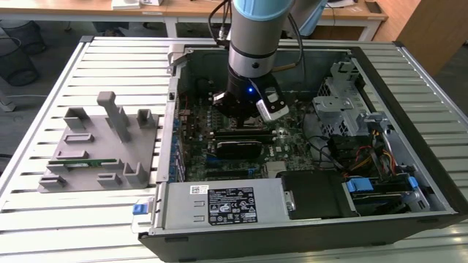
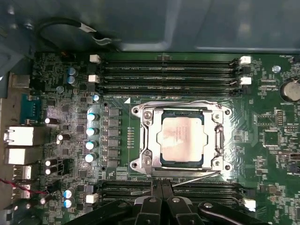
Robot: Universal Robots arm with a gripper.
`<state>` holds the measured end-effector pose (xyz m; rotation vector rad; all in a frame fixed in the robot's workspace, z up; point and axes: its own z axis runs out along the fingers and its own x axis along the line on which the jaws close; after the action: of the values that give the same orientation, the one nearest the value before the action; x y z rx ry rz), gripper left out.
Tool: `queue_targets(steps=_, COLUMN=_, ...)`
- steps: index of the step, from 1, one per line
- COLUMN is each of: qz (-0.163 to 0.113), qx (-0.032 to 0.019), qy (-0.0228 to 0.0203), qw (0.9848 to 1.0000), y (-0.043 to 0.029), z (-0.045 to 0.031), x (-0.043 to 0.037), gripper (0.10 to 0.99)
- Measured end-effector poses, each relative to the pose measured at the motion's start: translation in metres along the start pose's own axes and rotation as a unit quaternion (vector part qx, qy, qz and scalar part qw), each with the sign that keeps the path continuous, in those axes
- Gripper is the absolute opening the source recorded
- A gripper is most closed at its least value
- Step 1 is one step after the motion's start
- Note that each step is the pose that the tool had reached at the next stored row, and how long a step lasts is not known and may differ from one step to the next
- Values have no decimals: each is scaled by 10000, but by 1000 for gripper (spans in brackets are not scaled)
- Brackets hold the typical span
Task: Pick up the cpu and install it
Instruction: 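Install the second cpu locking lever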
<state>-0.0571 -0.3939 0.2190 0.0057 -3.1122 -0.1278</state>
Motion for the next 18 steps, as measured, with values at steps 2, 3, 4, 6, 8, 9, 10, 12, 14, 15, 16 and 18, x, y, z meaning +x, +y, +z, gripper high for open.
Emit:
queue_targets(steps=2, qz=1, qx=0, qy=5, qw=10000, y=-3, z=33, x=0, gripper=106)
queue_targets(steps=3, qz=2, qx=0, qy=8, qw=10000, y=-4, z=49, x=0, gripper=106)
queue_targets(steps=4, qz=2, qx=0, qy=11, qw=10000, y=-5, z=65, x=0, gripper=106)
queue_targets(steps=6, qz=2, qx=-1, qy=16, qw=10000, y=-8, z=90, x=1, gripper=106)
queue_targets(steps=8, qz=1, qx=-26, qy=19, qw=10000, y=-10, z=100, x=7, gripper=106)
queue_targets(steps=9, qz=0, qx=-57, qy=18, qw=10000, y=-11, z=102, x=10, gripper=106)
queue_targets(steps=10, qz=0, qx=-89, qy=18, qw=10000, y=-13, z=104, x=13, gripper=106)
queue_targets(steps=12, qz=1, qx=-159, qy=17, qw=9999, y=-22, z=106, x=16, gripper=106)
queue_targets(steps=14, qz=2, qx=-214, qy=17, qw=9998, y=-34, z=108, x=22, gripper=106)
queue_targets(steps=15, qz=2, qx=-224, qy=17, qw=9997, y=-40, z=110, x=26, gripper=106)
queue_targets(steps=16, qz=1, qx=-229, qy=17, qw=9997, y=-45, z=112, x=30, gripper=106)
queue_targets(steps=18, qz=0, qx=-241, qy=17, qw=9997, y=-60, z=116, x=40, gripper=106)
